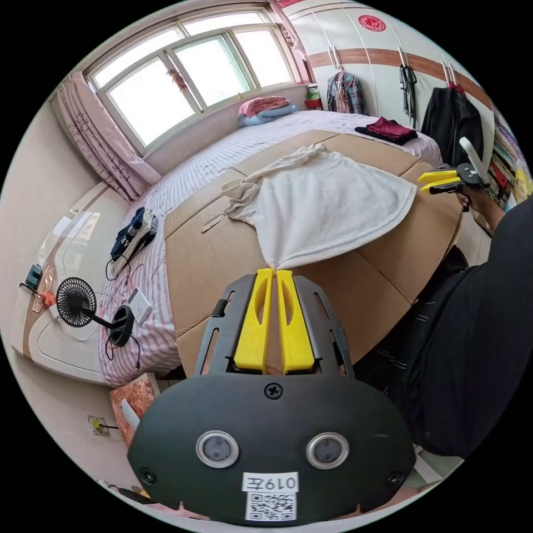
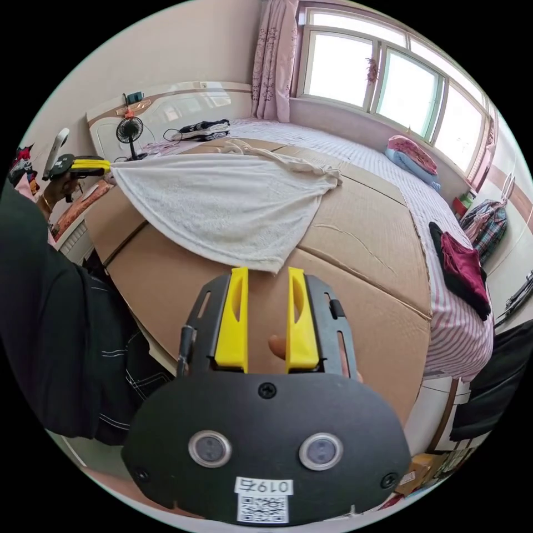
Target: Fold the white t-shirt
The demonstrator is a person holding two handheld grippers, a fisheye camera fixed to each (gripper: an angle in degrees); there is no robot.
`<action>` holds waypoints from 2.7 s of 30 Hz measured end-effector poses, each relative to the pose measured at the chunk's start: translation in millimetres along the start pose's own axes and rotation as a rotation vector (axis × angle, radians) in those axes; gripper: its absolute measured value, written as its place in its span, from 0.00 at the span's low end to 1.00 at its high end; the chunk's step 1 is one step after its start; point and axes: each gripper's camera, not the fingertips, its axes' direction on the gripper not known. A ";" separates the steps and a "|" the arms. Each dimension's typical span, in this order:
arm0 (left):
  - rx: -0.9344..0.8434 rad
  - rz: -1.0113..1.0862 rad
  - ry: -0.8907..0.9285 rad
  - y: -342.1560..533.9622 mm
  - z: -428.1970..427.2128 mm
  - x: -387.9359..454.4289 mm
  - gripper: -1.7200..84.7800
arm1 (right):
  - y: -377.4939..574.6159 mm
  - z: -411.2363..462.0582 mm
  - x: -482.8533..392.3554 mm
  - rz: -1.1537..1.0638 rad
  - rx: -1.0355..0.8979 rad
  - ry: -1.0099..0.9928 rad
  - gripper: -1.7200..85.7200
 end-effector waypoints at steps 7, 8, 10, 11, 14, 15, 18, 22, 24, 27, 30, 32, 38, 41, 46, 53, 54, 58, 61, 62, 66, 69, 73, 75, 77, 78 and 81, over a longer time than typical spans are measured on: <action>-0.134 -0.031 0.003 0.4 37.4 -3.6 0.03 | -19.1 26.2 -26.7 -0.080 -0.079 0.063 0.13; -0.132 -0.031 0.008 -0.1 37.7 -3.9 0.03 | -22.2 29.3 -28.6 -0.071 -0.072 0.078 0.12; -0.126 -0.048 0.015 -2.7 39.2 -8.1 0.03 | -27.7 35.4 -30.9 -0.058 -0.064 0.100 0.11; -0.125 -0.058 0.012 -3.5 39.7 -10.0 0.03 | -32.8 38.5 -32.3 -0.051 -0.049 0.092 0.09; -0.123 -0.117 0.013 -8.7 41.4 -22.9 0.03 | -53.9 38.8 -30.6 0.011 0.012 0.045 0.05; -0.121 -0.137 0.018 -12.1 40.8 -28.4 0.03 | -65.0 35.4 -28.2 0.044 0.043 0.030 0.03; -0.127 -0.172 0.017 -22.9 40.1 -41.0 0.03 | -96.5 35.1 -22.0 0.091 0.018 0.045 0.02; -0.193 -0.152 0.003 -40.2 48.3 -48.0 0.03 | -130.0 45.9 -26.1 0.066 -0.095 0.124 0.01; -0.210 -0.125 -0.009 -46.1 49.4 -47.3 0.03 | -144.3 51.8 -37.0 0.002 -0.171 0.184 0.01; -0.221 -0.098 -0.007 -53.2 44.5 -49.5 0.03 | -155.1 49.4 -43.8 -0.042 -0.229 0.220 0.01; -0.217 -0.095 0.013 -60.8 34.3 -63.0 0.03 | -169.0 37.3 -38.6 -0.056 -0.253 0.156 0.01; -0.208 -0.092 0.034 -68.2 28.5 -74.0 0.03 | -183.0 28.0 -28.0 -0.029 -0.247 0.095 0.01; -0.221 0.065 0.201 -83.9 4.5 -82.3 0.03 | -198.8 24.7 -15.9 -0.097 -0.405 -0.068 0.01; -0.268 0.080 0.240 -78.8 2.1 -81.1 0.03 | -192.3 26.0 -16.4 -0.081 -0.432 -0.048 0.01; -0.400 0.152 0.331 -73.2 21.4 -72.4 0.03 | -183.6 56.7 -19.4 -0.068 -0.547 -0.109 0.01; -0.415 0.200 0.366 -69.5 8.8 -77.9 0.03 | -180.1 54.9 -18.1 -0.038 -0.544 -0.137 0.01; -0.442 0.223 0.376 -67.3 13.1 -75.4 0.03 | -176.5 61.0 -16.6 -0.031 -0.566 -0.144 0.01; -0.476 0.220 0.413 -62.3 36.0 -67.2 0.03 | -161.3 89.6 -14.9 -0.009 -0.597 -0.208 0.01; -0.500 0.188 0.446 -56.3 46.0 -65.0 0.03 | -150.1 106.0 -15.6 0.023 -0.612 -0.262 0.03; -0.507 0.194 0.443 -54.3 45.8 -64.7 0.03 | -146.2 105.6 -17.3 0.017 -0.611 -0.266 0.04; -0.538 0.220 0.453 -30.9 38.8 -75.3 0.03 | -124.2 95.5 -13.0 0.002 -0.670 -0.230 0.07; -0.513 0.174 0.447 -21.1 33.1 -93.7 0.03 | -110.6 88.9 -3.0 0.026 -0.672 -0.193 0.03; -0.247 -0.002 0.292 -49.9 12.5 -130.5 0.04 | -127.0 81.9 1.2 0.014 -0.518 -0.124 0.01; -0.056 -0.083 0.235 -71.0 3.7 -143.1 0.04 | -158.4 81.4 -4.1 -0.037 -0.322 -0.045 0.01; 0.114 -0.172 0.203 -92.7 2.5 -152.6 0.05 | -187.1 84.5 -9.0 -0.071 -0.186 -0.012 0.01; 0.195 -0.201 0.194 -108.7 6.5 -155.2 0.06 | -207.1 86.0 -13.9 -0.093 -0.085 -0.018 0.01; 0.297 -0.236 0.117 -147.0 31.6 -154.2 0.08 | -248.6 89.0 -24.1 -0.073 0.206 -0.069 0.01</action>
